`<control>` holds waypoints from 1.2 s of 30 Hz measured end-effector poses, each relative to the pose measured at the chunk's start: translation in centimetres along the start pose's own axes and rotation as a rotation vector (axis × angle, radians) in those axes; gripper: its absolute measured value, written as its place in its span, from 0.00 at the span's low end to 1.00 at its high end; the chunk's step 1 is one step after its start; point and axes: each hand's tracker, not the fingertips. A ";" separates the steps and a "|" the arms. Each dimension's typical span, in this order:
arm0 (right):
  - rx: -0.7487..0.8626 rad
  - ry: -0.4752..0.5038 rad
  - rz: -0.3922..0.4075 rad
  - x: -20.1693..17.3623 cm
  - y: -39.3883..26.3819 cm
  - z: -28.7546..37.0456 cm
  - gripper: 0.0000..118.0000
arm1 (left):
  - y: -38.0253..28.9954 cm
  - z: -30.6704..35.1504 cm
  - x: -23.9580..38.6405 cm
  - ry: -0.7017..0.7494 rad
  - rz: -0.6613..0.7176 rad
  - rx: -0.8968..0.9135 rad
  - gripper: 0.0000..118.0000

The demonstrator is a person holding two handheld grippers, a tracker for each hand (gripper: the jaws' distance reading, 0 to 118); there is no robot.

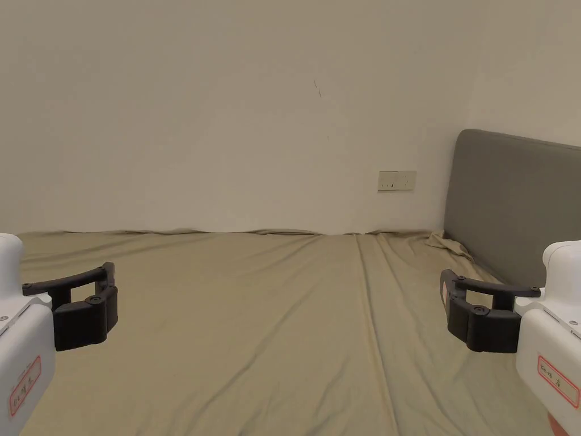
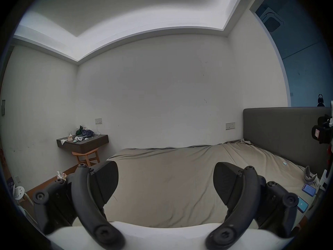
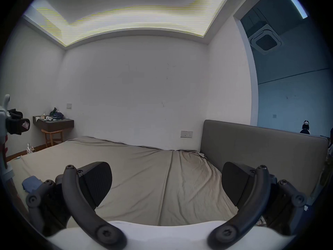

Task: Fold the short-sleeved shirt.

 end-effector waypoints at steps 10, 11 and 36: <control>-0.011 0.004 -0.010 0.2 -0.2 0.0 1.00 | -0.1 0.0 -0.1 -0.004 0.000 0.001 0.96; -0.013 0.004 -0.009 0.3 -0.2 0.0 1.00 | -0.1 0.0 -0.1 -0.006 -0.002 0.000 0.96; 0.004 -0.004 -0.040 0.1 0.6 0.5 1.00 | -0.6 -0.1 -0.4 -0.009 -0.001 -0.012 0.96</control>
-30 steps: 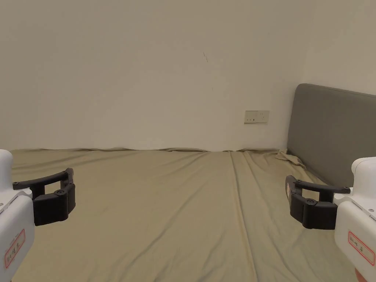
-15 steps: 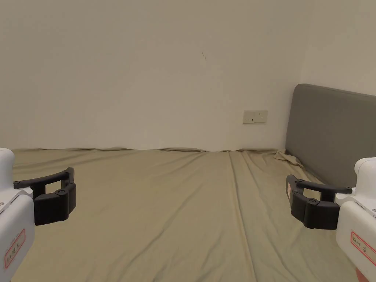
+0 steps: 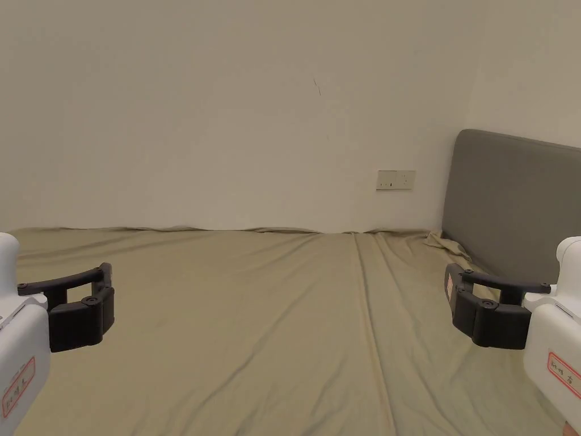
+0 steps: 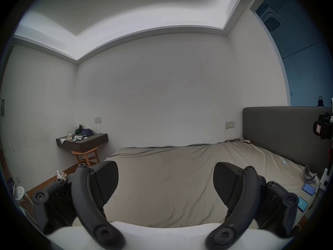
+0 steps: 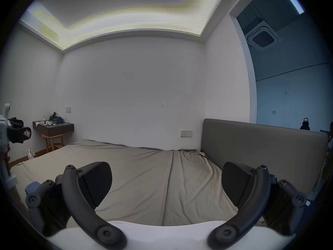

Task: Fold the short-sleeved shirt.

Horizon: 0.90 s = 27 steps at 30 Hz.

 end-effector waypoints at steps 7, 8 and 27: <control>0.000 0.056 -0.084 0.3 0.5 0.1 1.00 | 0.0 -0.2 -0.1 -0.001 0.003 -0.008 0.96; -0.005 0.042 -0.090 0.2 0.7 0.1 1.00 | -0.1 -0.3 -0.1 -0.002 0.003 -0.011 0.96; -0.049 0.029 -0.004 -1.0 -0.1 -1.4 1.00 | -0.3 -0.8 0.1 -0.024 0.016 -0.031 0.96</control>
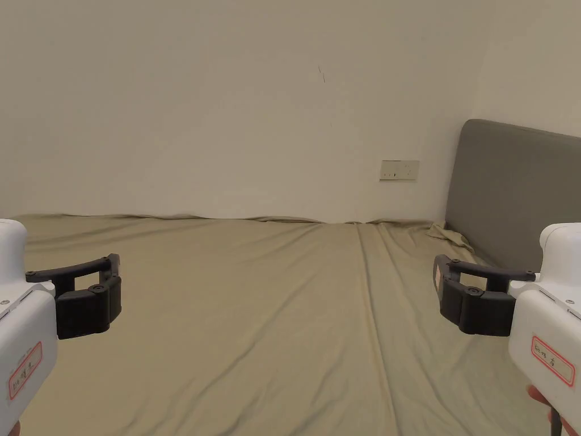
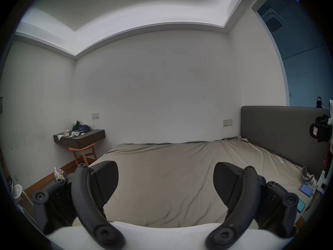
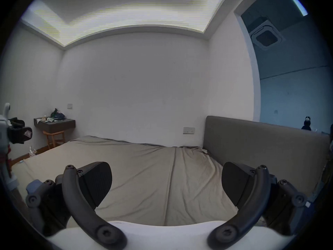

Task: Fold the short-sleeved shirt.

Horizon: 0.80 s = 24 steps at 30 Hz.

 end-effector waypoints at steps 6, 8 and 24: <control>-0.039 -0.039 -0.049 0.4 0.4 -0.2 1.00 | 0.0 -0.2 0.0 -0.012 0.036 0.008 0.96; -0.053 -0.006 -0.085 0.7 0.5 0.1 1.00 | 0.1 -0.3 0.0 -0.013 0.047 0.007 0.96; -0.128 0.060 -0.172 1.1 0.3 0.1 1.00 | 0.6 -0.5 0.6 -0.047 0.081 0.003 0.96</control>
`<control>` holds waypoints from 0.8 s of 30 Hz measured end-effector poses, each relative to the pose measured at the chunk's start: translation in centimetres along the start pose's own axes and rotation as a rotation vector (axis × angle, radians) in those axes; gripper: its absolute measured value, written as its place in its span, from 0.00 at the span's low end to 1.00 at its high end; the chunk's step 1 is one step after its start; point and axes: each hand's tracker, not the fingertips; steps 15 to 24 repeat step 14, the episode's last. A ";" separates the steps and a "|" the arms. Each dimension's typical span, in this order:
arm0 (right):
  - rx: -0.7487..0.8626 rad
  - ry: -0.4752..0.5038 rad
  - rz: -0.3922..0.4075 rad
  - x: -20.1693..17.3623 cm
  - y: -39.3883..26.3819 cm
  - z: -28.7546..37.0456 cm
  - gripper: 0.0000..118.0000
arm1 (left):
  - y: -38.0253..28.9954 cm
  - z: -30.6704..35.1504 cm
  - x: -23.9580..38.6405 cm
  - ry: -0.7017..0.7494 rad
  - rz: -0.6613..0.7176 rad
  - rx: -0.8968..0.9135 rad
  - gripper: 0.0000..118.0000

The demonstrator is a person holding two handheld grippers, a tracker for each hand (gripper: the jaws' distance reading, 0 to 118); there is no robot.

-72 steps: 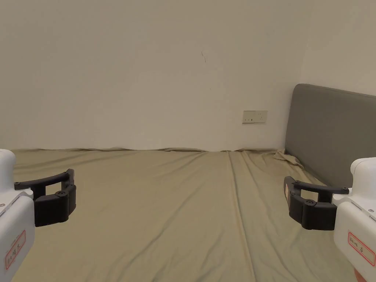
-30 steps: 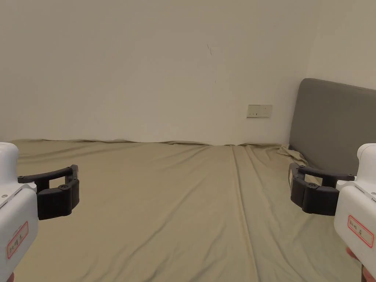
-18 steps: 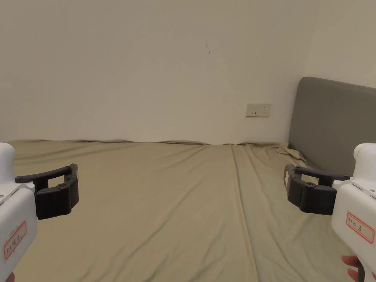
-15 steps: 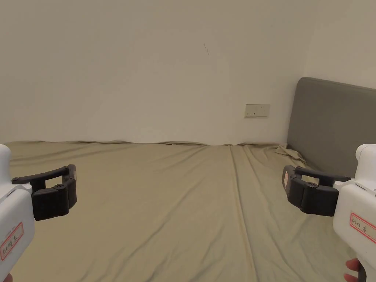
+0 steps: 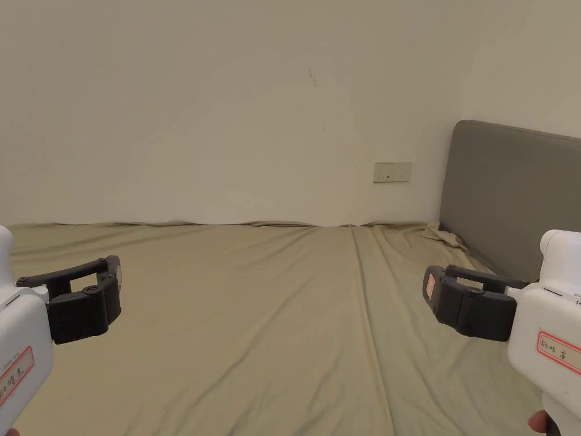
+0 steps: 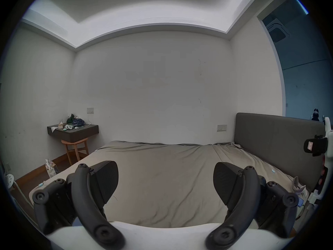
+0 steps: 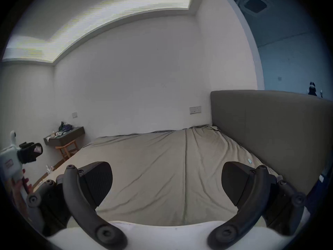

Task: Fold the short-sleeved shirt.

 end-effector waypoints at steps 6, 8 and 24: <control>0.016 0.021 -0.004 0.1 0.3 0.4 1.00 | 0.1 0.0 0.0 0.011 -0.008 0.002 0.96; 0.025 0.012 0.004 -0.2 0.2 0.4 1.00 | 0.1 0.1 -0.1 0.013 -0.007 0.007 0.96; 0.082 -0.099 0.104 -0.8 -0.2 0.6 1.00 | 0.1 0.3 -0.1 0.022 -0.019 0.014 0.96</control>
